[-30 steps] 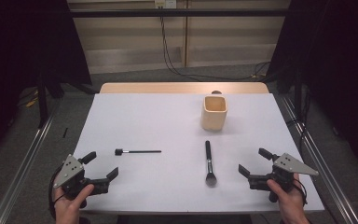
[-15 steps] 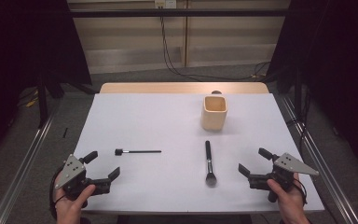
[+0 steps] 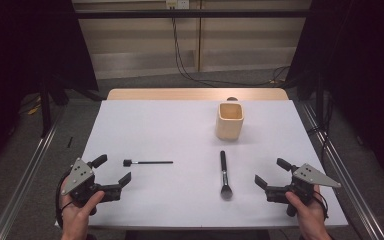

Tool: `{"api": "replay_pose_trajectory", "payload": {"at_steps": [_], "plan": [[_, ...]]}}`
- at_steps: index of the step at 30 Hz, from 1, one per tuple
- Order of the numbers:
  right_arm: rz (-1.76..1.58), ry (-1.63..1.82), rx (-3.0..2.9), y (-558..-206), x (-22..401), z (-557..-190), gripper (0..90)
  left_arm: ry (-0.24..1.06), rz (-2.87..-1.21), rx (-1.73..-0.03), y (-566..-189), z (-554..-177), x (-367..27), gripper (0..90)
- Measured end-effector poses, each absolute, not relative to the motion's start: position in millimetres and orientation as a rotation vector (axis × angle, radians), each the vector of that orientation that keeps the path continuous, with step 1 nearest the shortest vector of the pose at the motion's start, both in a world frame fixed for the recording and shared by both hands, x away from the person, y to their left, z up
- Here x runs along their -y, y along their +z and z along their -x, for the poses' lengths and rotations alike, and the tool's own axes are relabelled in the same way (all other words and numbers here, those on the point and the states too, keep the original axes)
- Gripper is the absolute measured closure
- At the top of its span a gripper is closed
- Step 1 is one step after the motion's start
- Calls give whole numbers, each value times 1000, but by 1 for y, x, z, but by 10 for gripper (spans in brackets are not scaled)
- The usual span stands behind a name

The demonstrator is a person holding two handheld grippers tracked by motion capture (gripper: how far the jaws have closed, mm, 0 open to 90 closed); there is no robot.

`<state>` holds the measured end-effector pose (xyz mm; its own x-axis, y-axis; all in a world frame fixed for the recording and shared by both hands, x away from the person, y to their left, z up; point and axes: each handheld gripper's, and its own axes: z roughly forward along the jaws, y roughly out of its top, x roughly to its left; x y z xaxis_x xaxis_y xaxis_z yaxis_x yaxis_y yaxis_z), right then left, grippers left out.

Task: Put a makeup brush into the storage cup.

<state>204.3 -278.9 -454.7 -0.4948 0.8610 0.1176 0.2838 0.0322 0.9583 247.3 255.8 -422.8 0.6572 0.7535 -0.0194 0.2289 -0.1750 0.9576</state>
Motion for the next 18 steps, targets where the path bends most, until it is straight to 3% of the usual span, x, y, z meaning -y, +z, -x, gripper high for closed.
{"api": "replay_pose_trajectory", "payload": {"at_steps": [18], "plan": [[-1155, 1492, -1799, -455, 278, -206, 1, 554, -1769, -747, -417, -281, -241, 23]]}}
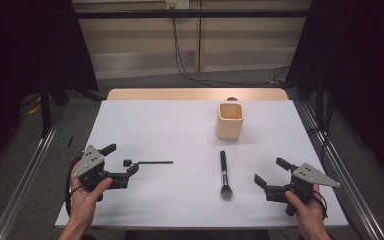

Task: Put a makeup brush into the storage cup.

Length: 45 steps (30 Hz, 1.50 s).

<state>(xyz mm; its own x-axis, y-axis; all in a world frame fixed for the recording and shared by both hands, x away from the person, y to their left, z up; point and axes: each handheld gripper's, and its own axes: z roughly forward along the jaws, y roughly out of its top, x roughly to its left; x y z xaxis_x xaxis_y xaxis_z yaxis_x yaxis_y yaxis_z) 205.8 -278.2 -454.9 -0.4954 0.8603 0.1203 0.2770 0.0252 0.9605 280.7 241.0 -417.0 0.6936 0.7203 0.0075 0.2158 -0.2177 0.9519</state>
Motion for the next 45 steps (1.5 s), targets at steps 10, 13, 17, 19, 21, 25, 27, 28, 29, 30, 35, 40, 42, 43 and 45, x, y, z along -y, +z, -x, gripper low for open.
{"api": "replay_pose_trajectory", "payload": {"at_steps": [10, 13, 17, 19, 21, 25, 27, 28, 29, 30, 35, 40, 42, 43, 45], "plan": [[-1165, 1483, -1806, -456, 279, -207, 0, 564, -1764, -744, -413, -300, -228, 26], [-1167, 1485, -1805, -456, 279, -207, 0, 574, -1750, -734, -410, -304, -226, 25], [-1158, 1482, -1811, -456, 278, -207, 0, 572, -1723, -722, -403, -309, -220, 24], [-1156, 1483, -1810, -455, 277, -207, 0, 570, -1728, -718, -402, -310, -220, 23], [-1157, 1486, -1807, -455, 277, -207, 0, 566, -1732, -728, -396, -313, -215, 23], [-1155, 1486, -1808, -455, 278, -207, 0, 565, -1743, -711, -387, -318, -213, 25], [-1153, 1484, -1810, -455, 278, -207, 0, 569, -1750, -706, -386, -319, -212, 25], [-1152, 1483, -1811, -456, 278, -207, 0, 569, -1771, -695, -386, -322, -210, 25], [-1154, 1480, -1812, -456, 278, -207, 0, 567, -1783, -692, -386, -323, -210, 25], [-1154, 1480, -1813, -456, 278, -207, 0, 565, -1798, -693, -387, -326, -209, 25], [-1156, 1478, -1813, -455, 277, -207, 0, 550, -1835, -732, -390, -331, -211, 25], [-1158, 1476, -1813, -456, 277, -207, 0, 545, -1919, -733, -387, -334, -213, 25], [-1156, 1474, -1813, -456, 277, -207, 1, 532, -1958, -725, -385, -337, -213, 27], [-1154, 1477, -1814, -456, 277, -207, 1, 516, -1976, -720, -384, -339, -214, 27], [-1150, 1480, -1814, -455, 277, -207, 1, 514, -1989, -715, -384, -340, -214, 28]]}}
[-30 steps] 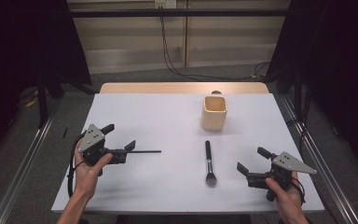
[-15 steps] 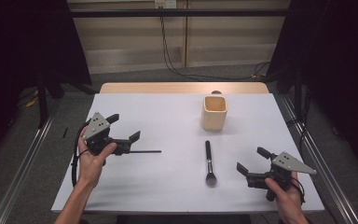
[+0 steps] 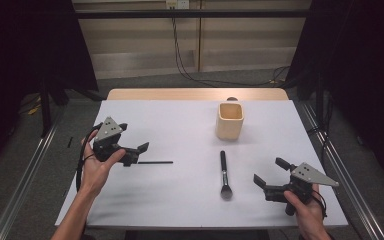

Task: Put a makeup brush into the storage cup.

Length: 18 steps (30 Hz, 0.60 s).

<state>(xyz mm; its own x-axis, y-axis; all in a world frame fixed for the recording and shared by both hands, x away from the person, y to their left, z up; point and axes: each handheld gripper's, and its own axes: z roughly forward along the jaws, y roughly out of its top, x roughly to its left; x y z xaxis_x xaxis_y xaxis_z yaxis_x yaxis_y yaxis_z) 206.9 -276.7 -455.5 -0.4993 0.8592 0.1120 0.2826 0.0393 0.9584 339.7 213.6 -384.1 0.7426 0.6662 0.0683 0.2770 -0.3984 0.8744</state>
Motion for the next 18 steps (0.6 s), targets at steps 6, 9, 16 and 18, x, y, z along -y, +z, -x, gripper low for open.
{"api": "replay_pose_trajectory", "payload": {"at_steps": [6, 9, 16, 18], "plan": [[-1148, 1475, -1820, -456, 277, -208, 2, 487, -2103, -727, -385, -345, -212, 43], [-1149, 1475, -1822, -456, 276, -208, 1, 466, -2153, -734, -382, -349, -212, 48], [-1149, 1470, -1830, -456, 276, -208, 1, 391, -2310, -735, -390, -360, -212, 44], [-1150, 1469, -1834, -456, 276, -208, 1, 389, -2339, -733, -393, -361, -210, 42]]}}
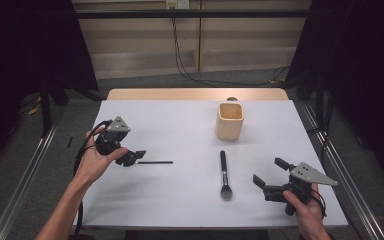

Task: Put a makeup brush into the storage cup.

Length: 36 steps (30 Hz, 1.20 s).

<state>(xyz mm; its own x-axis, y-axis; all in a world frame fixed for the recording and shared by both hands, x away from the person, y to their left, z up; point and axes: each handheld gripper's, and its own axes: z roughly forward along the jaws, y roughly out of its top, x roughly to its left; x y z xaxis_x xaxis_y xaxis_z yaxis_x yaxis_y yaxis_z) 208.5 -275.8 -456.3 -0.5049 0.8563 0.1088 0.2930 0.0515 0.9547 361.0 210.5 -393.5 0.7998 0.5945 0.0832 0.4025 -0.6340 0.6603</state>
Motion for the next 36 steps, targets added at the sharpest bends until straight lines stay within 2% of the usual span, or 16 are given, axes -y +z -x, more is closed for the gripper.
{"api": "replay_pose_trajectory", "payload": {"at_steps": [12, 16, 22, 27, 31, 36], "plan": [[-1153, 1469, -1839, -457, 275, -209, 2, 330, -2527, -681, -405, -370, -203, 41], [-1156, 1471, -1842, -457, 275, -209, 1, 286, -2597, -655, -412, -373, -202, 67], [-1151, 1470, -1850, -457, 273, -210, 1, 222, -2663, -628, -419, -379, -202, 59], [-1157, 1471, -1855, -457, 274, -210, 1, 179, -2697, -626, -426, -385, -201, 128], [-1154, 1471, -1856, -457, 274, -210, 1, 161, -2761, -578, -432, -384, -198, 137], [-1155, 1467, -1859, -458, 273, -210, 1, 121, -2806, -520, -436, -385, -189, 207]]}}
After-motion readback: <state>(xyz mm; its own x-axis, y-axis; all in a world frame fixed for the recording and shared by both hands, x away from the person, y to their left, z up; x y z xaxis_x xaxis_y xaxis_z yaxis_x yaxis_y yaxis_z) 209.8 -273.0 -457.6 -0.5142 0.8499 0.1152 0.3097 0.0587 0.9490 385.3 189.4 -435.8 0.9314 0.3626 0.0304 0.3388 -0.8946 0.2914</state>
